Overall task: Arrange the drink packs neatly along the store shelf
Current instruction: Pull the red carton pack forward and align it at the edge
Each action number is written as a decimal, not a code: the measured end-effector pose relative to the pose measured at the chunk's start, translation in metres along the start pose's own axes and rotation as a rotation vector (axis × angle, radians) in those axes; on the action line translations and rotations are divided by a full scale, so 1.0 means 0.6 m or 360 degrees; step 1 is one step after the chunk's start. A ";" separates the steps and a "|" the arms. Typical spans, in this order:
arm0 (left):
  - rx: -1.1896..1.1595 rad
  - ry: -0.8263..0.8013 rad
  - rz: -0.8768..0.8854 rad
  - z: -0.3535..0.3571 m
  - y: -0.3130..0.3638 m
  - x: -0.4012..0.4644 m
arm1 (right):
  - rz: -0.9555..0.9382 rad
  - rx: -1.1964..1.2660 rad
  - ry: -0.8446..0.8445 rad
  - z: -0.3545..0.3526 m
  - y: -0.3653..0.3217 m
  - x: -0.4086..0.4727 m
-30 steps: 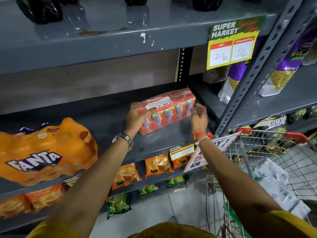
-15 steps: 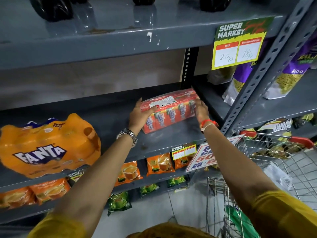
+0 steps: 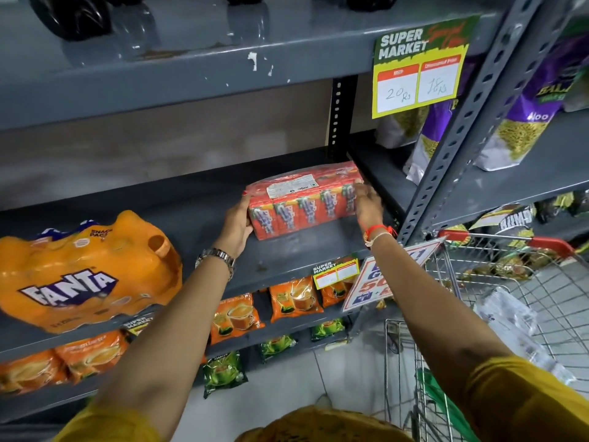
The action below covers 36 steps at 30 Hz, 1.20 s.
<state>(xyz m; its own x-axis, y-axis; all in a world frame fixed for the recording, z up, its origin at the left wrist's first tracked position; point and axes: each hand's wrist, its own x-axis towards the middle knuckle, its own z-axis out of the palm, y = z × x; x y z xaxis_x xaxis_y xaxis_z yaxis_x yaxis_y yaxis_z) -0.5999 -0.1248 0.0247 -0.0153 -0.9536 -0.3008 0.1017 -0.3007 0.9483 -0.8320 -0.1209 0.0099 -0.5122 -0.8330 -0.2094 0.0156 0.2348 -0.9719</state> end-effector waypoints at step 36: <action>0.0240 -0.0058 0.0001 -0.003 -0.026 -0.087 | -0.0120 0.0088 0.0214 -0.046 0.044 -0.083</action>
<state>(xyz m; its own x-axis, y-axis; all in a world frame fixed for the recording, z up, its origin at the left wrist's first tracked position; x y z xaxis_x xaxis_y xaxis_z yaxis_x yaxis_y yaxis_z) -0.5987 -0.0701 0.0257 -0.0516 -0.9528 -0.2991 -0.0489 -0.2967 0.9537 -0.8300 -0.0593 -0.0023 -0.6241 -0.7717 -0.1228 0.0179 0.1430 -0.9896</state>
